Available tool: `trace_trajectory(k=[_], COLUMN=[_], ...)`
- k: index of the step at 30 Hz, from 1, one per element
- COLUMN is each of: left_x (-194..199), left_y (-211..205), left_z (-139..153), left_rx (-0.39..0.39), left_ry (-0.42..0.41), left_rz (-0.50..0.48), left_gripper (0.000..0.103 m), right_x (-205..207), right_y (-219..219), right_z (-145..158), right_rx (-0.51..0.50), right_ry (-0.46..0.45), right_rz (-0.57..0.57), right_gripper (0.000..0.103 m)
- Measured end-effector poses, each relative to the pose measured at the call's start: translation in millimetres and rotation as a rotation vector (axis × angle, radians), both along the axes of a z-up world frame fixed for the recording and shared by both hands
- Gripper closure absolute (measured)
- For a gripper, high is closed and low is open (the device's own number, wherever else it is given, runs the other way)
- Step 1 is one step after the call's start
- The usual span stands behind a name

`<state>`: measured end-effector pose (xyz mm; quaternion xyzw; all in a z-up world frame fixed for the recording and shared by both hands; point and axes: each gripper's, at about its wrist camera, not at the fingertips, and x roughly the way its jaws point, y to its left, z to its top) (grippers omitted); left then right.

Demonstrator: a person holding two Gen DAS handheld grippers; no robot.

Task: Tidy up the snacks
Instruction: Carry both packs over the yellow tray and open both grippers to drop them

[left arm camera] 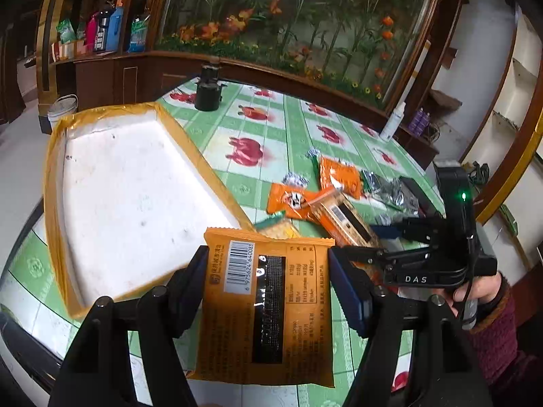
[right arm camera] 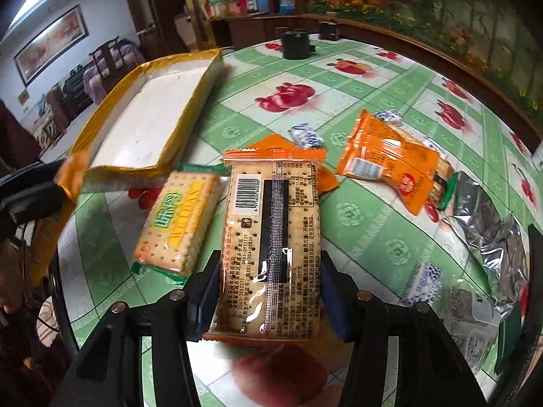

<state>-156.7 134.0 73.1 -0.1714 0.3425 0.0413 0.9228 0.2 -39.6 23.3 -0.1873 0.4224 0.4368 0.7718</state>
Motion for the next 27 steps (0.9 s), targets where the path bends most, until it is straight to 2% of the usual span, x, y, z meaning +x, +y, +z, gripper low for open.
trace_trajectory(k=[3,9,15,18,22,27], left_x=[2,6,2,-4,-11,-16], left_y=[5,16,29,37,51,72], left_z=[0,-1,11,18,21,20], left_rx=[-0.009,-0.013,-0.024,-0.018,-0.025,-0.031], left_ry=[0.004,0.011,0.002,-0.008,-0.011,-0.009], left_rz=[0.012,0.022,0.052,0.071,0.101,0.131], left_gripper=[0.034,0.034,0.034,0.034,0.034,0.034], right_x=[6,26,32,32,32,13], right_y=[-3,-18,-20,-22,-22,-2], right_z=[0,8,8,12,21,38], right_rx=[0.036,0.181,0.243,0.266,0.321,0.38], right_ry=[0.043,0.129,0.183,0.179,0.228,0.256], right_rz=[-0.007,-0.078,-0.114,-0.122,-0.129,-0.074], right_gripper=[0.045,0.045,0.045,0.045,0.045,0.045])
